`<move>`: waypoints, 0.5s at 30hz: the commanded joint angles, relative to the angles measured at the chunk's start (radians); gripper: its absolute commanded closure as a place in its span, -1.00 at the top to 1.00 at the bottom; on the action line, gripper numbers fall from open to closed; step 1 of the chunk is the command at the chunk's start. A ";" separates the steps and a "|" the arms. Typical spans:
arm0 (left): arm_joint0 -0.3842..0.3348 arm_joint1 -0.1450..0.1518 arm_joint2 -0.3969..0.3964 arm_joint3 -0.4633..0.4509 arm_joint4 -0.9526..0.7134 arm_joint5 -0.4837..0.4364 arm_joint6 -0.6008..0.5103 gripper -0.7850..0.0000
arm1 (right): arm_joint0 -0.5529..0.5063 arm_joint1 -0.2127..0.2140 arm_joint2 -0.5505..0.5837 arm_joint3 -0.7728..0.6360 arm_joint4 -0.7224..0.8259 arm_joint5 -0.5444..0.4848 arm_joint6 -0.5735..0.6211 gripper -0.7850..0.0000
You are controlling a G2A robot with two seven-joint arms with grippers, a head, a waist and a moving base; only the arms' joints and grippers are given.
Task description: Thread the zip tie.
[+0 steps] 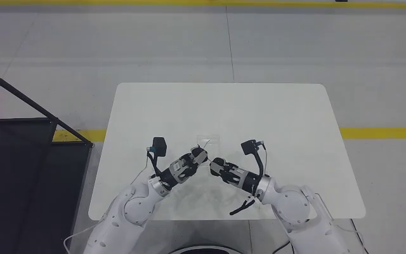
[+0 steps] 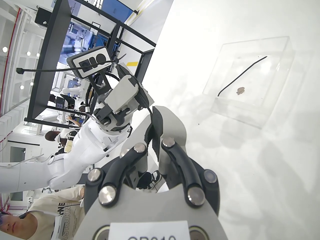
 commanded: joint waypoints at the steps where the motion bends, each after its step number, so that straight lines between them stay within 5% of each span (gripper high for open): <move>1: 0.000 0.000 0.000 0.000 0.000 0.000 0.000 -1.00 | -0.002 0.000 0.000 -0.002 -0.001 -0.002 -0.002 -1.00; 7: 0.001 0.001 0.001 -0.002 -0.002 0.003 -0.004 -0.92 | -0.010 0.002 0.005 -0.010 -0.005 -0.005 -0.009 -1.00; 9: 0.002 0.001 0.001 -0.003 -0.005 0.006 -0.007 -0.15 | -0.012 0.003 0.006 -0.013 -0.004 -0.005 -0.009 -1.00; 15: 0.003 0.002 0.000 -0.004 -0.012 0.007 -0.017 0.22 | -0.016 0.004 0.010 -0.018 -0.002 -0.004 -0.013 -1.00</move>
